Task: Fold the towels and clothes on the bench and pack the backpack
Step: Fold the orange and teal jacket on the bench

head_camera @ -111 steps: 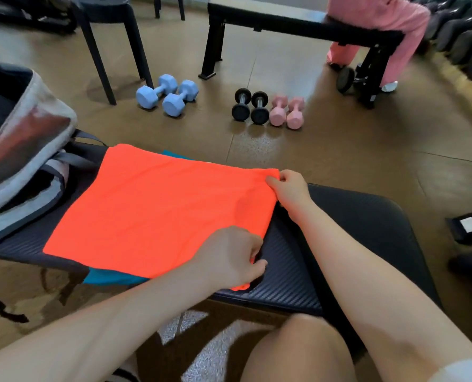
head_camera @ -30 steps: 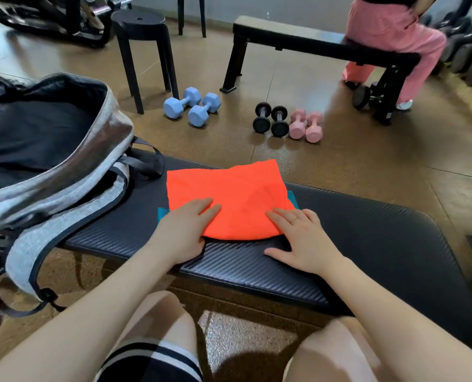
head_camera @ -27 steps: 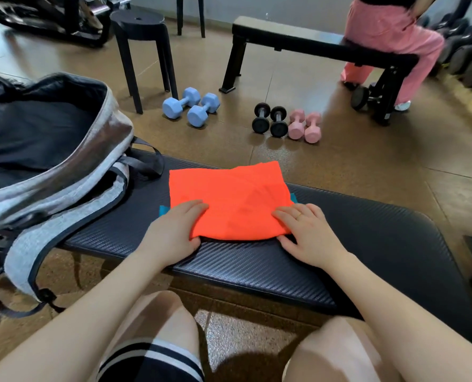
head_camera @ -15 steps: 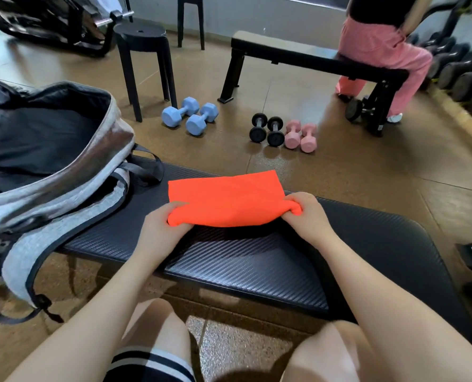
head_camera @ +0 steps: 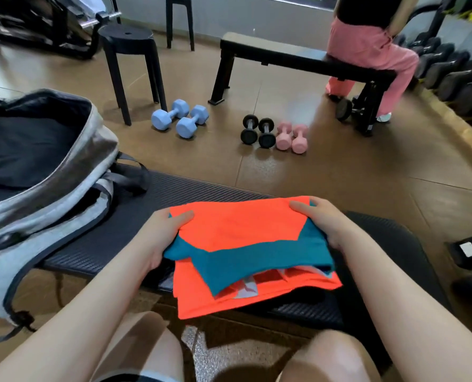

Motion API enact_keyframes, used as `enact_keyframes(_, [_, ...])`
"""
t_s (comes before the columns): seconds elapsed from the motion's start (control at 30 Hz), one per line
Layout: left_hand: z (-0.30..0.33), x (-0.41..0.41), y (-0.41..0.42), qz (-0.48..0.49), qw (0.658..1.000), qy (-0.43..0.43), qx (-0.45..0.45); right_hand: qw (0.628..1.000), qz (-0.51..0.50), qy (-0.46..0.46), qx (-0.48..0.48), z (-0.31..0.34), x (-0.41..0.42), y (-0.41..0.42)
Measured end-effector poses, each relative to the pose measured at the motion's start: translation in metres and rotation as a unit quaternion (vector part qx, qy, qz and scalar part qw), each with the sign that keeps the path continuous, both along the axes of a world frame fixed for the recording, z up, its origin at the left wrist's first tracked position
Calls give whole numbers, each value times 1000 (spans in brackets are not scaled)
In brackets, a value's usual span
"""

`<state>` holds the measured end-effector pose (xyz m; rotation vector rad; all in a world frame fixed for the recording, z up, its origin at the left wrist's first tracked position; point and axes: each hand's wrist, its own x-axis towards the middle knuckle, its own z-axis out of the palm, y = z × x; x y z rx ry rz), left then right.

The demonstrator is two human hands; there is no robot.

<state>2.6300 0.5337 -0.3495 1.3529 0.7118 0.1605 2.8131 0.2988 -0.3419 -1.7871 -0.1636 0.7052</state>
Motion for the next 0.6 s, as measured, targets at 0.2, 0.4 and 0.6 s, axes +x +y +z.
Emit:
enact_keyframes(0.2, [-19,27,-3,45,917,135,373,976,-67,-153,-139,-29,15,23])
enact_keyframes(0.4, [-25,29,-51,-248,730,-31,637,977,-13,-124,-172,-25,-12,6])
enact_keyframes(0.6, [-49,30,-66,-343,665,63,661,994,-20,-35,-104,-5,-31,10])
